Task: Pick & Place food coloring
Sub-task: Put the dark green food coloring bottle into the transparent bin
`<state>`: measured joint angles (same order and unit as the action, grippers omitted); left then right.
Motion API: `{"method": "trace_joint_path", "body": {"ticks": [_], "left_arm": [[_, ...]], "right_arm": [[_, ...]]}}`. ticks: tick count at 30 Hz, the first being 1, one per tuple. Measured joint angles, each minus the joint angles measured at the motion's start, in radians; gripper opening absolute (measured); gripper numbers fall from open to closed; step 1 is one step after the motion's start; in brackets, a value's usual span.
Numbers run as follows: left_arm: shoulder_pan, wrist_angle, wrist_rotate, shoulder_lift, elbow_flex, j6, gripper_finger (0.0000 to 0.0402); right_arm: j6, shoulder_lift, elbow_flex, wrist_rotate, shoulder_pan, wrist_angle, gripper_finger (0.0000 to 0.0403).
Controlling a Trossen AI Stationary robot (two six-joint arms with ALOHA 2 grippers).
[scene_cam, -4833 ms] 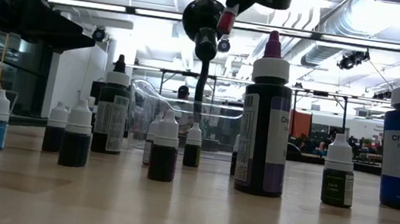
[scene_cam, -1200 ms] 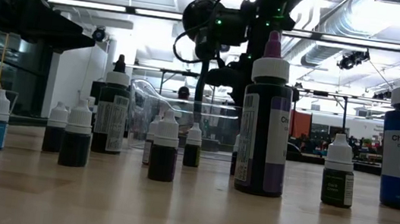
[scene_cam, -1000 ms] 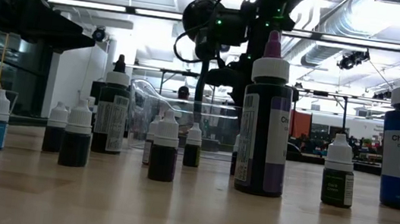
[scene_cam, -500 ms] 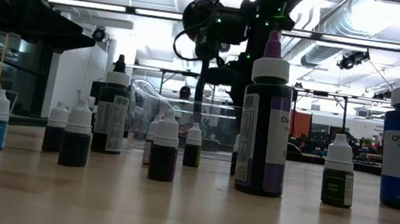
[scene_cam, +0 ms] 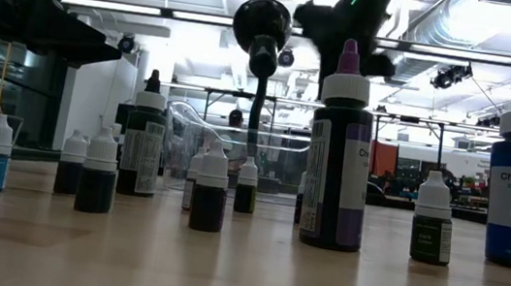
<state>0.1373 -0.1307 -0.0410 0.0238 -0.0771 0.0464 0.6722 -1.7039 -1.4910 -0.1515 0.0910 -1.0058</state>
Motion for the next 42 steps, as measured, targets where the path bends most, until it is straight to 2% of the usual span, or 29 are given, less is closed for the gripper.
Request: {"method": "trace_joint_path", "body": {"ticks": [6, 9, 16, 29, 35, 42], "left_arm": [[0.000, 0.000, 0.000, 0.000, 0.000, 0.000, 0.0278], [0.000, 0.000, 0.000, 0.000, 0.000, 0.000, 0.0278], [0.000, 0.000, 0.000, 0.000, 0.000, 0.000, 0.0278], [0.000, 0.000, 0.000, 0.000, 0.000, 0.000, 0.0278], [0.000, 0.000, 0.000, 0.000, 0.000, 0.000, 0.0278], [0.000, 0.000, 0.000, 0.000, 0.000, 0.000, 0.0278]], "right_arm": [[-0.023, 0.097, 0.000, -0.091, -0.127, -0.058, 0.0073], [-0.027, 0.112, 0.000, -0.096, -0.200, -0.069, 0.0073], [-0.127, 0.091, 0.000, 0.031, -0.344, -0.074, 0.0089], [-0.336, -0.013, 0.000, 0.195, -0.437, 0.018, 0.0195], [-0.389, -0.097, 0.000, 0.271, -0.487, 0.045, 0.0204], [-0.450, -0.181, 0.000, 0.272, -0.517, 0.106, 0.0205]]}}
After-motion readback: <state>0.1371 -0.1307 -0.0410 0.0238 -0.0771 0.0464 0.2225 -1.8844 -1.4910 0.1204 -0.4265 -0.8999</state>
